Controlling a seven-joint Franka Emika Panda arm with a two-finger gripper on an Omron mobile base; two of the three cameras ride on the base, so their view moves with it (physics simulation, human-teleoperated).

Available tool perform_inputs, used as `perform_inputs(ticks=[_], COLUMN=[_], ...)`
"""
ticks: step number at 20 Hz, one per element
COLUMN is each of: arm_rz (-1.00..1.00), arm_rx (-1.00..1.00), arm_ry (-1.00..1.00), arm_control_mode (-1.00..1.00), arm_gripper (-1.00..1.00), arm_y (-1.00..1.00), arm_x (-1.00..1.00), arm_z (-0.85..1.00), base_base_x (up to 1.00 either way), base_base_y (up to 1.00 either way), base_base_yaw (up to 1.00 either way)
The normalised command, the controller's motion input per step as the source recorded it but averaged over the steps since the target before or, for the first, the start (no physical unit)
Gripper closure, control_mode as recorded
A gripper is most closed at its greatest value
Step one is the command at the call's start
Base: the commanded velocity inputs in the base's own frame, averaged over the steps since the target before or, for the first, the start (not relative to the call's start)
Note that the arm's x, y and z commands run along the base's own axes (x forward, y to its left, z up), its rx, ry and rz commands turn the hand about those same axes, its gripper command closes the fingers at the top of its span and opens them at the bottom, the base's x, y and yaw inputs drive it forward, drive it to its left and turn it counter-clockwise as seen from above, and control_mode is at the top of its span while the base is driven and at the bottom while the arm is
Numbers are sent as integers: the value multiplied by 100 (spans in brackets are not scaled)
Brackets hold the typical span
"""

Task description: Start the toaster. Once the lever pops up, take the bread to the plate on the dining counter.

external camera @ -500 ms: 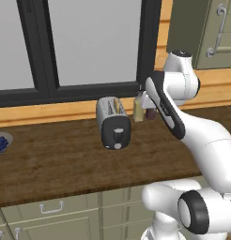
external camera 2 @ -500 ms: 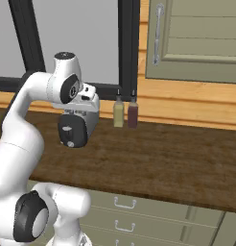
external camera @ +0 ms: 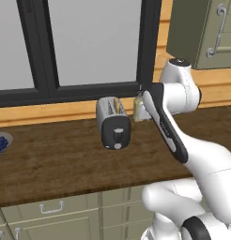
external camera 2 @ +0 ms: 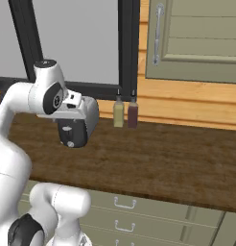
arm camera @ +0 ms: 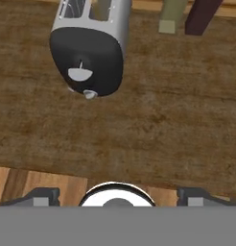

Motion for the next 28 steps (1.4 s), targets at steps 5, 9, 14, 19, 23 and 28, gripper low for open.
perform_inputs(ticks=[5,9,14,19,23,28], arm_rz=[-5,-3,-14,-15,-11,-3], arm_rx=[-2,0,0,-2,-6,0], arm_ry=[-3,-1,0,0,0,0], arm_control_mode=[-100,-100,-100,-100,-100,-100], arm_gripper=[-100,-100,100,100,100,100], arm_y=[75,66,44,6,0,7], arm_x=[13,36,83,70,33,7], arm_z=[-38,-26,-3,-10,-17,-43], base_base_x=[0,0,0,0,0,0], base_base_y=[0,0,0,0,0,0], base_base_yaw=[0,0,0,0,0,0])
